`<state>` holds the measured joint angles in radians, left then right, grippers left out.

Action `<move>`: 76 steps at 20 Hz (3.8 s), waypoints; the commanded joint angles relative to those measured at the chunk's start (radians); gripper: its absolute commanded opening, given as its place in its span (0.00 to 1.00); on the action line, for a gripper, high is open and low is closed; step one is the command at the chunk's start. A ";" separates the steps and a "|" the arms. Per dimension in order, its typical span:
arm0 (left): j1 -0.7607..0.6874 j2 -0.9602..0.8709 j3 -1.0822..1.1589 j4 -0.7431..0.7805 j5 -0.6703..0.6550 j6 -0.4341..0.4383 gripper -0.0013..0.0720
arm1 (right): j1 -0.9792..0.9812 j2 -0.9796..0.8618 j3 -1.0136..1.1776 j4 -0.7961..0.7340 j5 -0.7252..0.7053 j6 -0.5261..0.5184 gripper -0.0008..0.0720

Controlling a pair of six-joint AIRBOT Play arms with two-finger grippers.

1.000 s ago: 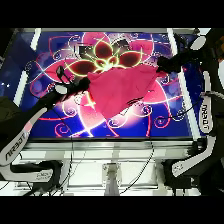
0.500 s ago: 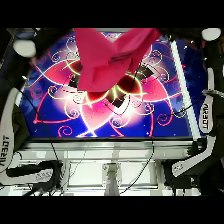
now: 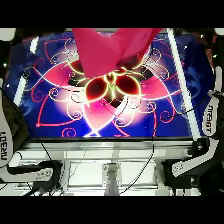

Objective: Fold the clothes and pants, and hang the long-sleeved shirts on hangers.

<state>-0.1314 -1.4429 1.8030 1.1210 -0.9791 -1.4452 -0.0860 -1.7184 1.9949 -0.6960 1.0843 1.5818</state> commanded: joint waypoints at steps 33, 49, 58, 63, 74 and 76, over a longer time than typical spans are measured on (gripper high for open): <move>-0.076 0.029 -0.632 0.149 0.718 -0.571 0.59 | -0.071 0.371 -0.741 -0.412 -0.193 0.274 0.49; -0.100 -0.351 -0.420 -0.277 0.754 -0.537 0.58 | -0.106 0.238 -0.739 -0.150 -0.278 0.193 0.67; -0.112 -0.474 -0.310 -0.293 0.782 -0.537 0.17 | -0.106 0.238 -0.739 -0.164 -0.301 0.185 0.67; -0.109 -0.464 -0.256 -0.291 0.799 -0.507 0.02 | -0.106 0.238 -0.739 -0.221 -0.299 0.185 0.67; -0.154 -0.308 -0.097 0.320 0.042 -0.179 0.02 | -0.106 0.238 -0.739 -0.225 -0.263 0.185 0.67; -0.155 -0.311 -0.208 0.575 -0.020 -0.280 0.02 | -0.106 0.238 -0.739 -0.225 -0.234 0.185 0.67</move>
<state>-0.2821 -1.7569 1.6764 1.3075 -0.7673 -1.6047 -0.1925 -1.4803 1.2556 -0.9203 0.8143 1.7668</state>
